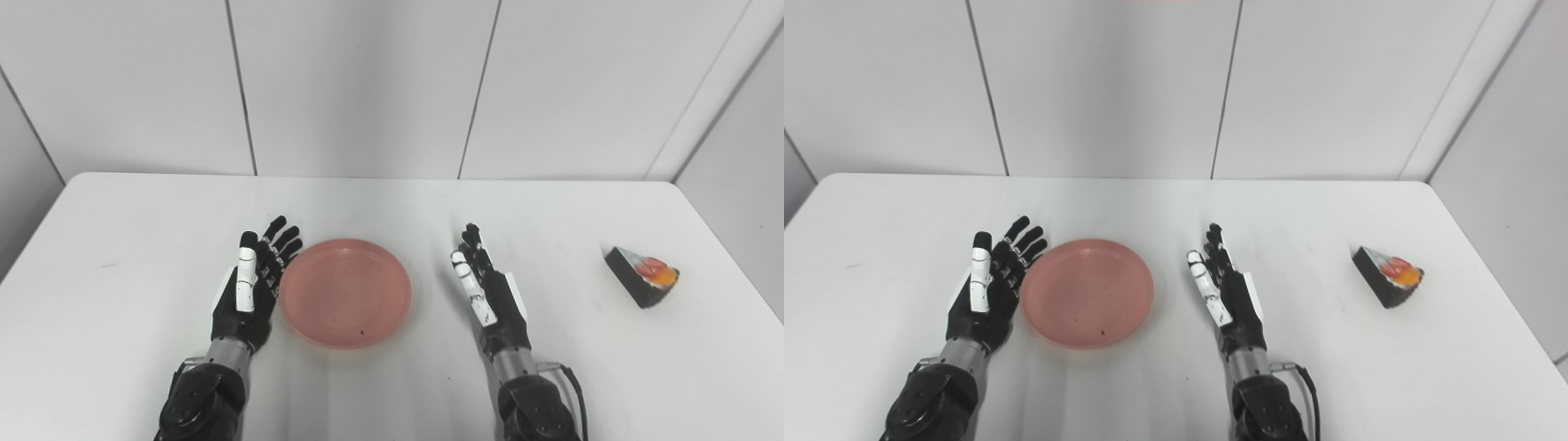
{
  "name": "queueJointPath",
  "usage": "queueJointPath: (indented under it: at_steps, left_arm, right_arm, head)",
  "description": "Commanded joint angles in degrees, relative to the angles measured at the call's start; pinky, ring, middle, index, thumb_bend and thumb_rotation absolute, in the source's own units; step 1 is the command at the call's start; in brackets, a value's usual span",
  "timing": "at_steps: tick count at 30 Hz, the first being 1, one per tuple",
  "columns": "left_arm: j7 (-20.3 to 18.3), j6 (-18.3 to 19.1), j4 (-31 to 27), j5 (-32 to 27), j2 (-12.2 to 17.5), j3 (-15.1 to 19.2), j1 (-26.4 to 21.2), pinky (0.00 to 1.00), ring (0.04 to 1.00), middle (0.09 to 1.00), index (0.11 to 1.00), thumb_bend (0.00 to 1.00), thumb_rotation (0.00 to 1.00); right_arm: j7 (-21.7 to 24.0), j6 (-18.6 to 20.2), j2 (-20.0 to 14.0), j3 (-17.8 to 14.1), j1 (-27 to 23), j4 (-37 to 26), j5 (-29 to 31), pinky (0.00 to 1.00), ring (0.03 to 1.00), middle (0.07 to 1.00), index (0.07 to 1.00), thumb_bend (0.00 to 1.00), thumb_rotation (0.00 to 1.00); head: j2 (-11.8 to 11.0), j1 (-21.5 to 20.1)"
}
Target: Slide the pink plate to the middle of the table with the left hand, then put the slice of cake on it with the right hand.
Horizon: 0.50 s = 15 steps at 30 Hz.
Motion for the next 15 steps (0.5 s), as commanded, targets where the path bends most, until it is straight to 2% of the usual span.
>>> queueJointPath:
  at_steps: [1, 3, 6, 9, 12, 15]
  left_arm:
    - [1.28, -0.67, 0.42, 1.29, -1.04, -0.46, 0.98, 0.93, 0.928, 0.92, 0.91, 0.73, 1.0]
    - [1.78, -1.58, 1.12, 2.02, -1.33, -0.46, 0.93, 0.92, 0.924, 0.918, 0.906, 0.73, 1.0]
    - [2.16, -2.63, 1.79, 2.95, -1.56, -0.52, 0.81, 0.93, 0.936, 0.933, 0.922, 0.74, 1.0]
    - [2.18, -3.78, 3.07, 3.6, -1.54, -0.44, 0.66, 0.94, 0.947, 0.945, 0.937, 0.74, 1.0]
    - [2.34, -4.47, 3.62, 4.16, -1.61, -0.55, 0.68, 0.95, 0.962, 0.958, 0.947, 0.75, 1.0]
    - [2.25, -4.75, 4.04, 4.55, -1.55, -0.55, 0.65, 0.95, 0.964, 0.96, 0.95, 0.75, 1.0]
  right_arm:
    - [-0.73, 0.56, -2.57, -0.66, -3.78, -3.67, -2.33, 0.93, 0.946, 0.958, 0.983, 0.59, 0.77]
    - [-0.94, 1.58, -5.27, -0.93, -5.14, -5.05, -5.39, 0.91, 0.944, 0.947, 0.969, 0.58, 0.76]
    - [-0.92, 4.44, -9.24, -1.55, -6.77, -8.2, -9.52, 0.88, 0.925, 0.922, 0.943, 0.62, 0.75]
    - [-0.29, 6.85, -12.63, -2.88, -8.12, -11.03, -10.78, 0.85, 0.895, 0.893, 0.917, 0.65, 0.64]
    - [0.88, 11.83, -16.03, -4.1, -8.71, -14.54, -12.55, 0.85, 0.881, 0.876, 0.901, 0.67, 0.53]
    - [2.55, 16.82, -19.01, -4.76, -9.0, -17.37, -14.26, 0.85, 0.877, 0.874, 0.895, 0.68, 0.5]
  head:
    - [0.06, -0.67]
    - [0.01, -1.8]
    - [-0.21, -3.06]
    - [-0.71, -4.7]
    - [-0.99, -5.89]
    - [-1.76, -7.99]
